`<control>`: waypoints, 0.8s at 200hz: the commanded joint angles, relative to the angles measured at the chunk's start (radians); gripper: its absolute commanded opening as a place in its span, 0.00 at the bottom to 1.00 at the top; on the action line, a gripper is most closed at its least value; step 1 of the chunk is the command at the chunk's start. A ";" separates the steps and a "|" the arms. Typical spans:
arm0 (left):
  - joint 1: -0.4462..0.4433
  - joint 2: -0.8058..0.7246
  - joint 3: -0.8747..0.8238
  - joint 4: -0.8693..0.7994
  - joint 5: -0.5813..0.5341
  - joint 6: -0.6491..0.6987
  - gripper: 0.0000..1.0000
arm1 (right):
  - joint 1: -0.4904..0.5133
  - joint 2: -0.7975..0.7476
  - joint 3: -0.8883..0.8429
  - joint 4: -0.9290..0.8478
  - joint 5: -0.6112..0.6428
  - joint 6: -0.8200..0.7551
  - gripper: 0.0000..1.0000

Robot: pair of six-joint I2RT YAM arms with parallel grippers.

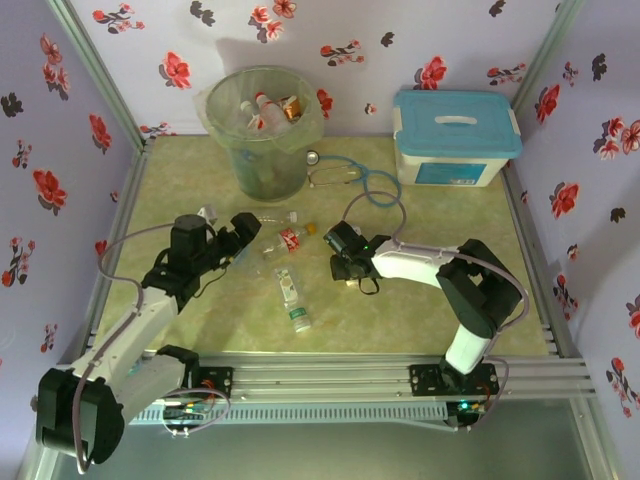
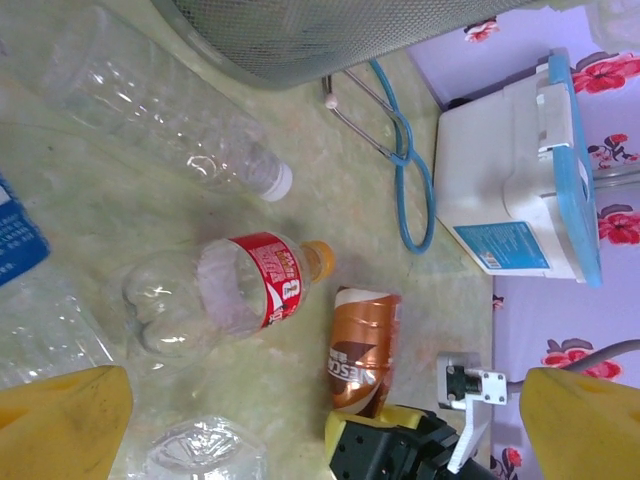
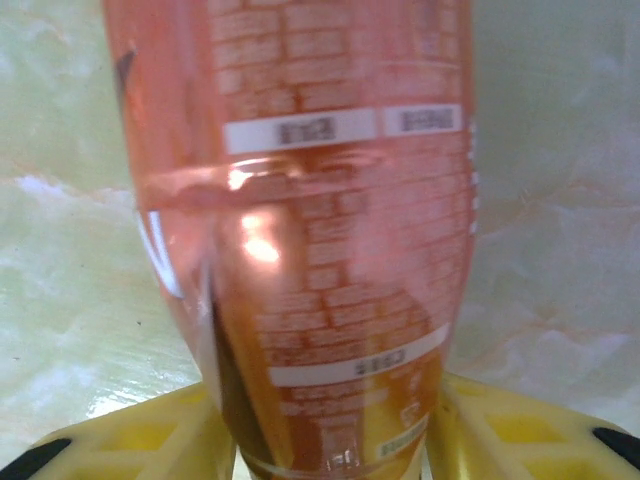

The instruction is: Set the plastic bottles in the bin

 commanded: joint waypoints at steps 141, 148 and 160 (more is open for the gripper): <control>-0.012 -0.061 -0.047 0.026 -0.054 -0.029 1.00 | 0.018 -0.021 -0.083 -0.058 0.036 0.117 0.55; -0.012 -0.070 -0.050 0.025 -0.053 -0.031 1.00 | 0.019 -0.027 -0.076 -0.076 0.041 0.118 0.53; -0.012 -0.088 -0.050 0.018 -0.055 -0.031 1.00 | 0.020 -0.052 -0.077 -0.090 0.043 0.119 0.47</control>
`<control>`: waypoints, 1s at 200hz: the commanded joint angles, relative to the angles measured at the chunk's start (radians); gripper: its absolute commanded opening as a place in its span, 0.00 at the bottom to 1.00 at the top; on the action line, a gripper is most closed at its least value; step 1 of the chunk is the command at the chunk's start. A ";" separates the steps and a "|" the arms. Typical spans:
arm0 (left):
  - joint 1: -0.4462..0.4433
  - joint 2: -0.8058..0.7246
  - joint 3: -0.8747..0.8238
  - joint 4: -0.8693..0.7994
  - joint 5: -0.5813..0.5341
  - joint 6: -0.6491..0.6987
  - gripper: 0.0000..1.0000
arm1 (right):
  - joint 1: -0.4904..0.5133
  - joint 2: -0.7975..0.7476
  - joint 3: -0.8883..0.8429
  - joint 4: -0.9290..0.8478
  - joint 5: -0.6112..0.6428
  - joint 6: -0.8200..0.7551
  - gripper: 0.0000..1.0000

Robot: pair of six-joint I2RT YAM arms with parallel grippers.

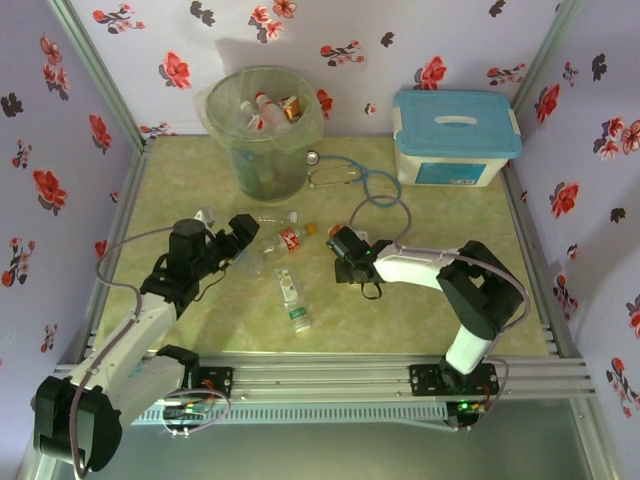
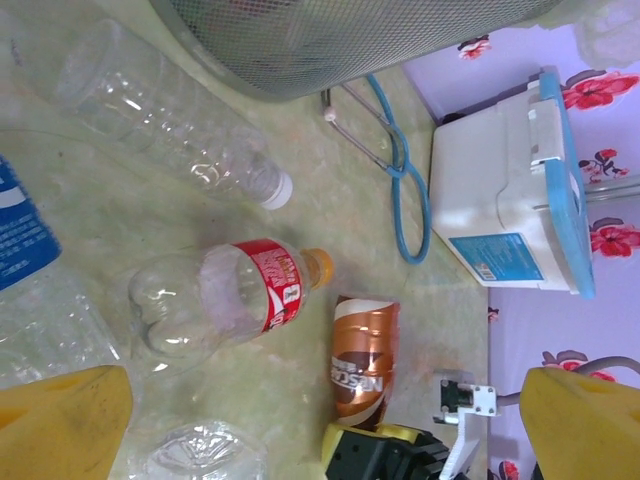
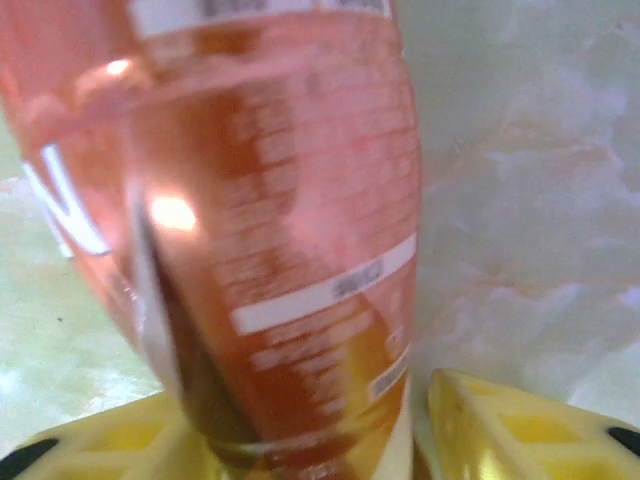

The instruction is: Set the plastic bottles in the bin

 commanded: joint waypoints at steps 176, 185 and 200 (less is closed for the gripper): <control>-0.218 0.233 0.223 0.429 0.194 0.015 1.00 | -0.002 -0.380 -0.005 0.288 -0.535 -0.198 0.17; -0.233 0.242 0.231 0.406 0.179 0.028 1.00 | 0.004 -0.377 0.001 0.296 -0.554 -0.203 0.17; -0.252 0.249 0.228 0.393 0.153 0.028 1.00 | 0.014 -0.376 0.005 0.318 -0.560 -0.211 0.18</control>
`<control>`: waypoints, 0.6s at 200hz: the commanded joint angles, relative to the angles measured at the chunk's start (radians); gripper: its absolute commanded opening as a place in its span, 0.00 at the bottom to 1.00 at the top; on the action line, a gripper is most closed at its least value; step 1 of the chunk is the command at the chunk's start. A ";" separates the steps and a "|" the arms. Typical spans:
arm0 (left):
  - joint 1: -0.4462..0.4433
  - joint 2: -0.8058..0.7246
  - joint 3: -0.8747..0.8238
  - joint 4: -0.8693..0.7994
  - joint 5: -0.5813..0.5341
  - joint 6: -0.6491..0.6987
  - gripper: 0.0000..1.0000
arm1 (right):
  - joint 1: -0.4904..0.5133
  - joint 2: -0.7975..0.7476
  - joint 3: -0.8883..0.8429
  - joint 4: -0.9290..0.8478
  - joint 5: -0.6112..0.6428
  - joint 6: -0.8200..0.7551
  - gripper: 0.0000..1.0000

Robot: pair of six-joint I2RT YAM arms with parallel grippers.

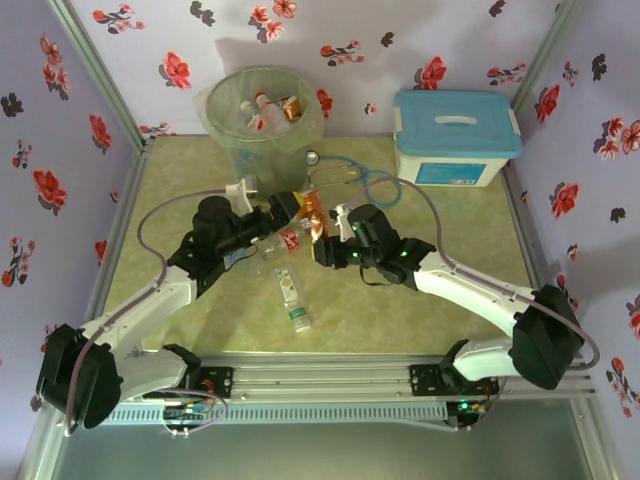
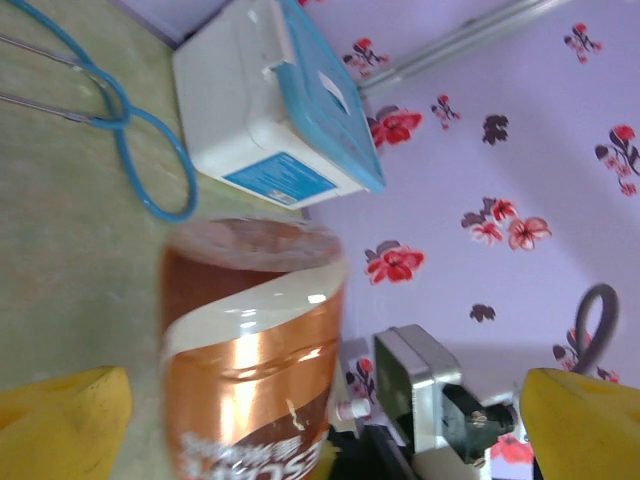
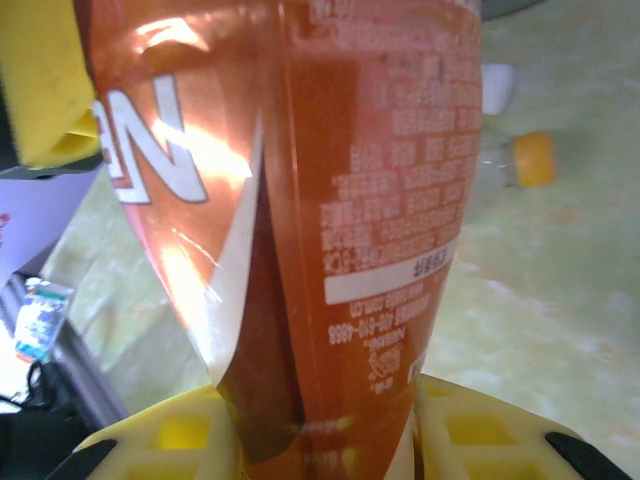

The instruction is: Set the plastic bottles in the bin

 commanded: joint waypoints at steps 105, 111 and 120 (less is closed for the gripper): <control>-0.045 0.077 0.018 0.112 -0.089 -0.023 0.89 | 0.061 0.031 0.006 0.172 -0.069 -0.029 0.21; -0.045 0.077 0.018 0.111 -0.091 -0.024 0.84 | 0.061 0.030 0.004 0.171 -0.061 -0.029 0.22; -0.045 0.078 0.017 0.111 -0.100 -0.032 0.78 | 0.061 0.027 0.001 0.166 -0.051 -0.030 0.24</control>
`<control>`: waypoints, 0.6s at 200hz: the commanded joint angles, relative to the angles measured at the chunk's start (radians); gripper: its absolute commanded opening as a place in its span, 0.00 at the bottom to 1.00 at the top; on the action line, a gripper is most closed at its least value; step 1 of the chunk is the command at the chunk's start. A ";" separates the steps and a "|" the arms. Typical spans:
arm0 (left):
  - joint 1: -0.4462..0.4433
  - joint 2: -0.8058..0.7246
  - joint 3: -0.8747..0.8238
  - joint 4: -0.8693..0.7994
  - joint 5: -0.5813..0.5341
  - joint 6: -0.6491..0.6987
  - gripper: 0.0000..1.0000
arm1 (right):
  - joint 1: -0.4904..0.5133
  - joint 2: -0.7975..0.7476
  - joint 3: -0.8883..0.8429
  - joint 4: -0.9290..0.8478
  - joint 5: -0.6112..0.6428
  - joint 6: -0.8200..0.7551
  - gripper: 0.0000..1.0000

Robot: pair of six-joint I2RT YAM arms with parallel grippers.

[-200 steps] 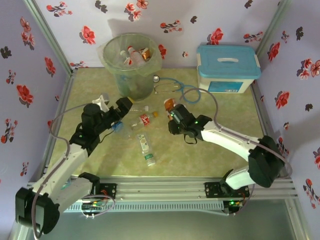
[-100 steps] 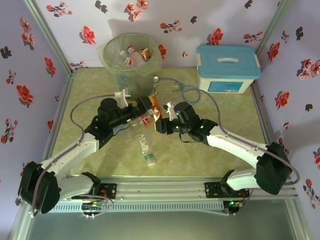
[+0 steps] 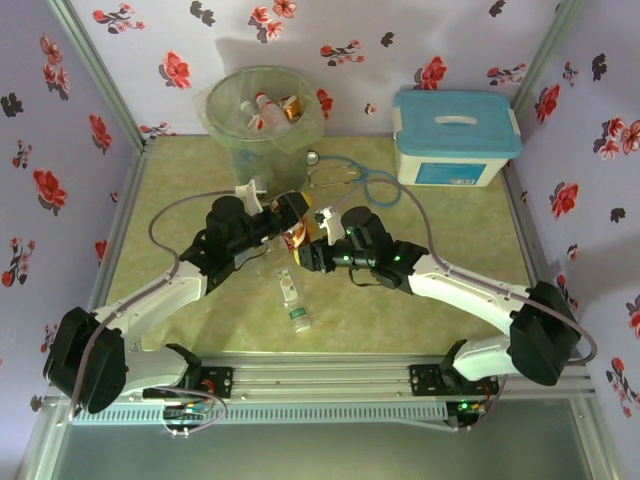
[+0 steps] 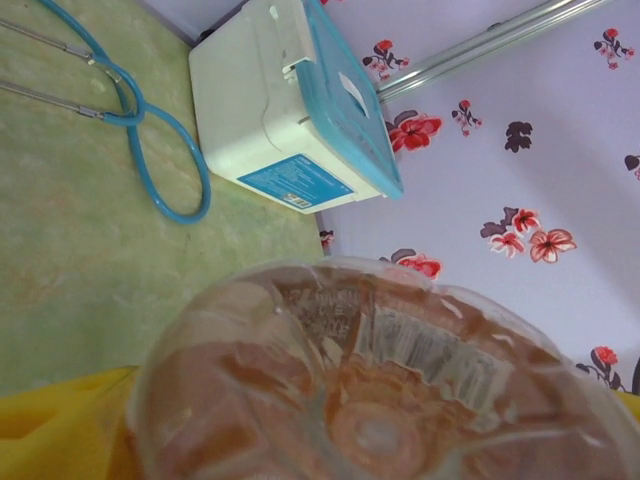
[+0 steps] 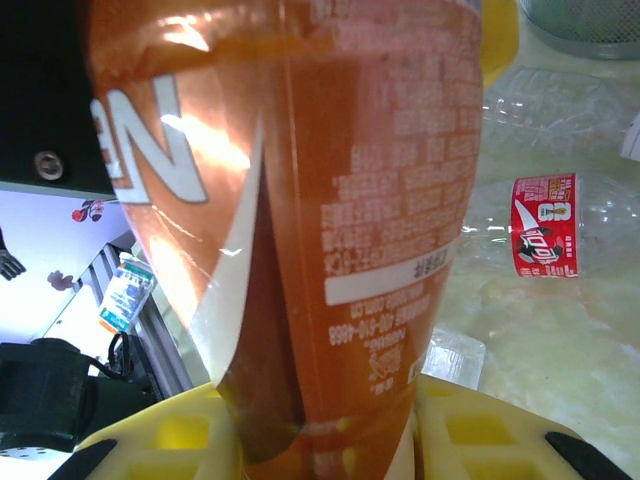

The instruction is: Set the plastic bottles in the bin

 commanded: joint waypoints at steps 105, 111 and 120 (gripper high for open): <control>0.106 0.001 0.296 -0.254 -0.051 0.203 0.54 | -0.022 -0.118 0.021 -0.103 0.203 -0.064 0.99; 0.124 0.009 0.348 -0.288 -0.067 0.242 0.54 | -0.027 -0.137 0.027 -0.128 0.243 -0.063 0.99; 0.143 0.034 0.425 -0.328 -0.124 0.300 0.55 | -0.037 -0.153 0.047 -0.191 0.308 -0.059 0.99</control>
